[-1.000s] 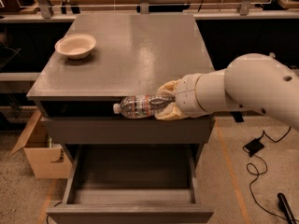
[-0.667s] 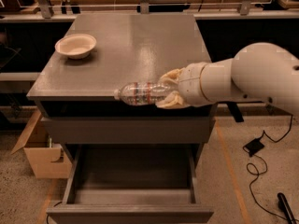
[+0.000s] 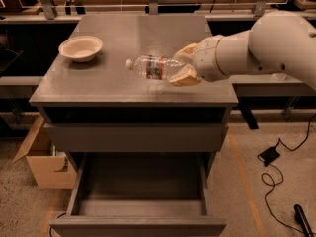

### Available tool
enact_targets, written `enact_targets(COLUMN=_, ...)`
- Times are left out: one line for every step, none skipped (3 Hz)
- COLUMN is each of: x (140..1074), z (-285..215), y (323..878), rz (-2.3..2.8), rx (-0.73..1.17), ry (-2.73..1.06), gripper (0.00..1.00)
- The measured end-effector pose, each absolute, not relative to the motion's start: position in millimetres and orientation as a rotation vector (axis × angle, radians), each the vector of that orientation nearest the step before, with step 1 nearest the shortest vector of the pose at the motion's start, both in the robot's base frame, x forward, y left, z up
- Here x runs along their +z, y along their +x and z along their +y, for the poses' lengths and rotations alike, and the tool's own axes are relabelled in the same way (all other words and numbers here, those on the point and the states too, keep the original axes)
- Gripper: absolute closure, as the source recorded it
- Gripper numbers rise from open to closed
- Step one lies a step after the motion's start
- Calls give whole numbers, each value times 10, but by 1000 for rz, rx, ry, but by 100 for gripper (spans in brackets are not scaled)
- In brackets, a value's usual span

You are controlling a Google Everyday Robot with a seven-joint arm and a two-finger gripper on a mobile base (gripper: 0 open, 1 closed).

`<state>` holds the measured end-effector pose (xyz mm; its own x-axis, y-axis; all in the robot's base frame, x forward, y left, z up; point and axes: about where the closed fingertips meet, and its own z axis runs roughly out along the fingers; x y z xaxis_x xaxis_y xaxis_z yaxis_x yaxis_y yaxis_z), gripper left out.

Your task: Pick water bottle from middle drawer and place on counter

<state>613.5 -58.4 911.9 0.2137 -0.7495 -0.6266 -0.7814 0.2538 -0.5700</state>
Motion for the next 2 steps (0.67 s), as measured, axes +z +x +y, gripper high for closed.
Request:
enact_targets(x=9020, z=-658, y=6579, rz=1621, rx=129, ry=-1422, gripper=100)
enact_targets(x=8862, z=-737, y=6988, rz=1727, rx=228, ry=-1366, gripper=100)
